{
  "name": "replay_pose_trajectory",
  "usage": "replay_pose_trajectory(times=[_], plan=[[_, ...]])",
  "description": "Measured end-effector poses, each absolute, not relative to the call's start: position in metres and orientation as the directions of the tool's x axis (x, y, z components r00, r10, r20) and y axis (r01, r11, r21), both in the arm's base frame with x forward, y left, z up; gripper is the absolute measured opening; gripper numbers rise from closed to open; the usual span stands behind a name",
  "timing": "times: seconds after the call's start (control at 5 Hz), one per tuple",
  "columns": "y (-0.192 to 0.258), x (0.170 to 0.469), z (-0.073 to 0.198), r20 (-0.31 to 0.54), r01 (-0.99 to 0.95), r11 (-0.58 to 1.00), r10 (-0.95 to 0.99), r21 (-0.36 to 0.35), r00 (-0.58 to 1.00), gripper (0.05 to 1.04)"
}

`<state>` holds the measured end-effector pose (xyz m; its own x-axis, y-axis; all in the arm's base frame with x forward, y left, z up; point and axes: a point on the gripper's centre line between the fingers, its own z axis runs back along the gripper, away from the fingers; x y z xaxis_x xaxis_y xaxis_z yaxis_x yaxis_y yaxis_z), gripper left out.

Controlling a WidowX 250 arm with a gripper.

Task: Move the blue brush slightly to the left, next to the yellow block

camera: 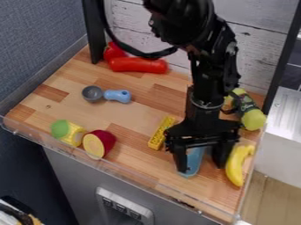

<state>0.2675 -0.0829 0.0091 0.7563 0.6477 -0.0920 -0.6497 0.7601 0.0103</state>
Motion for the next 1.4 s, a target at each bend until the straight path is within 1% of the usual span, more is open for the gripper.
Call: replay_pose_trajectory(times=[0.2, 0.4, 0.6, 0.8, 1.2, 1.4], plan=[[-0.083, 0.271, 0.008, -0.092, -0.664, 0.748, 0.661, 0.004, 0.745, 0.674], [-0.083, 0.272, 0.007, -0.095, -0.622, 0.783, 0.619, -0.006, 0.780, 0.363], [-0.085, 0.277, 0.007, -0.090, -0.563, 0.826, 0.560, -0.018, 0.824, 0.168], [-0.086, 0.276, 0.007, -0.090, -0.507, 0.861, 0.504, -0.023, 0.859, 0.064], [-0.086, 0.271, 0.006, -0.103, -0.474, 0.880, 0.469, -0.021, 0.877, 0.055], [-0.083, 0.265, 0.015, -0.148, -0.381, 0.925, 0.378, 0.008, 0.914, 0.054]])
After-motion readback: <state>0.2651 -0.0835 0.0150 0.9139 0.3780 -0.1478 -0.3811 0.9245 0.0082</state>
